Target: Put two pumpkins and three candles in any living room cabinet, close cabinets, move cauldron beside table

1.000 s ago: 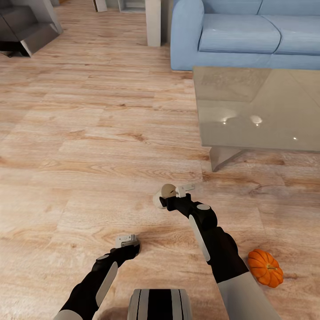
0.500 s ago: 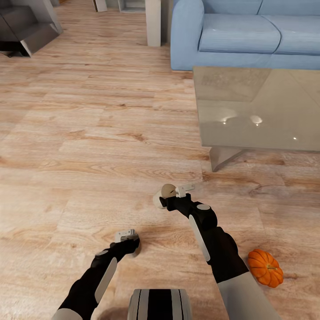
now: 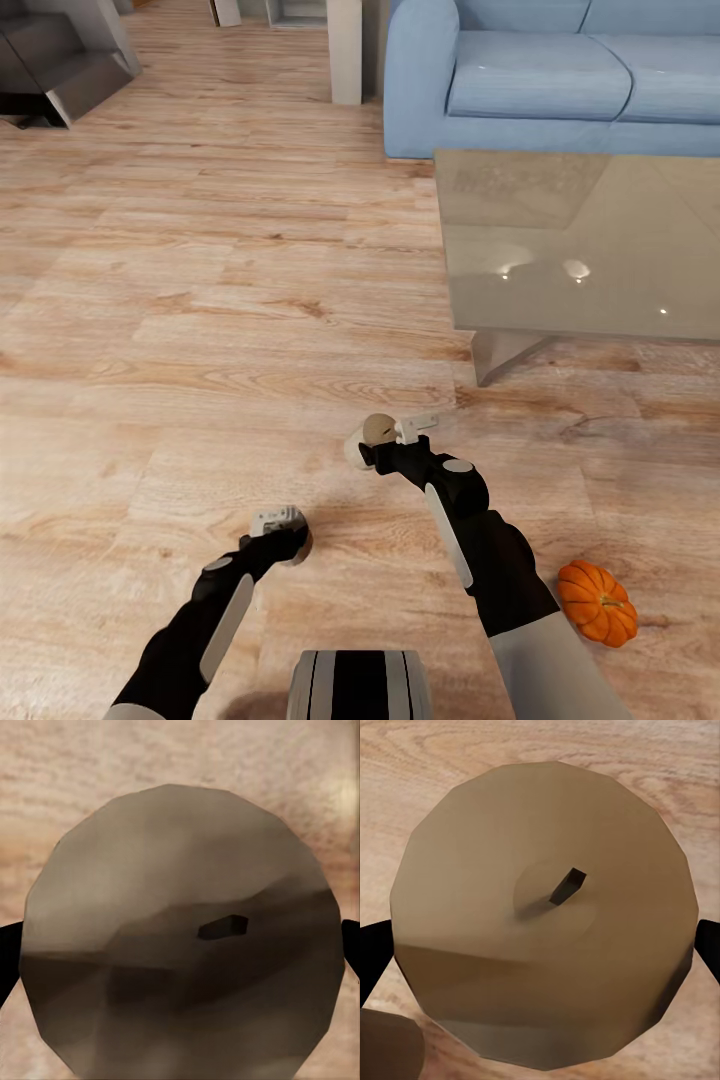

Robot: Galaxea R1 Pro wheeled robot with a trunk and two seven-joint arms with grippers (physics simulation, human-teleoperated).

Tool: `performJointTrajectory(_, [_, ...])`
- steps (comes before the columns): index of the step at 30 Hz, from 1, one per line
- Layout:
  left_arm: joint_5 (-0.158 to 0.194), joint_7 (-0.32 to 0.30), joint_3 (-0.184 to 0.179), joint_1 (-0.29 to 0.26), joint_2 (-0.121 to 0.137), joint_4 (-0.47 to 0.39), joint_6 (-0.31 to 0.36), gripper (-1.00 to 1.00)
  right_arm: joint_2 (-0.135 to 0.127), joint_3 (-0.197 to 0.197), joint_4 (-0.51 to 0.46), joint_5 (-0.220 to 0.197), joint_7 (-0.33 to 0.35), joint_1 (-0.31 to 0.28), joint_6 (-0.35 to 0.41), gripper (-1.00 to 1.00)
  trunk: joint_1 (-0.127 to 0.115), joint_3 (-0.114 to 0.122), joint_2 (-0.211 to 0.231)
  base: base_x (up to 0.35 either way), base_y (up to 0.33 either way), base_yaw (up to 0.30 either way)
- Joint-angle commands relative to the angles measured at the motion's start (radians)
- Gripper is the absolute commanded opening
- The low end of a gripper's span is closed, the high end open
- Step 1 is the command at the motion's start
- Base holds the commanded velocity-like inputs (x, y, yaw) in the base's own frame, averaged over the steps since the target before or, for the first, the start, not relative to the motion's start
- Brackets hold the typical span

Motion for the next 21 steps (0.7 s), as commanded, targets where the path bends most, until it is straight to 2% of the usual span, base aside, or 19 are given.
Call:
performJointTrajectory(1, [-0.003, 0.000, 0.000, 0.000, 0.000, -0.009, 0.011, -1.00, 0.000, 0.000, 0.000, 0.000, 0.000, 0.000, 0.000, -1.00, 0.000, 0.000, 0.000, 0.000, 0.000, 0.000])
performJointTrajectory(5, [-0.006, 0.002, 0.006, 0.001, 0.002, -0.071, 0.067, -1.00, 0.000, 0.000, 0.000, 0.000, 0.000, 0.000, 0.000, -1.00, 0.000, 0.000, 0.000, 0.000, 0.000, 0.000])
performJointTrajectory(9, [-0.009, 0.003, 0.055, 0.000, 0.003, -0.194, 0.222, -1.00, 0.000, 0.000, 0.000, 0.000, -0.002, 0.000, 0.000, -1.00, 0.000, 0.000, 0.000, 0.000, 0.000, 0.000])
performJointTrajectory(11, [-0.011, 0.003, 0.108, -0.010, 0.015, -0.303, 0.332, -1.00, 0.000, 0.001, 0.000, 0.001, -0.004, 0.000, 0.001, -1.00, 0.000, 0.000, 0.000, 0.000, 0.000, 0.000])
performJointTrajectory(17, [-0.010, 0.004, 0.161, -0.047, 0.067, -0.336, 0.383, -1.00, 0.000, 0.002, 0.000, 0.003, -0.006, 0.000, 0.000, -1.00, 0.000, 0.000, 0.000, 0.000, 0.000, 0.000])
performJointTrajectory(21, [-0.011, 0.004, 0.220, -0.072, 0.079, -0.338, 0.388, -1.00, 0.000, 0.002, 0.001, 0.003, -0.006, 0.001, 0.000, -1.00, 0.000, 0.000, 0.000, 0.000, 0.000, 0.000])
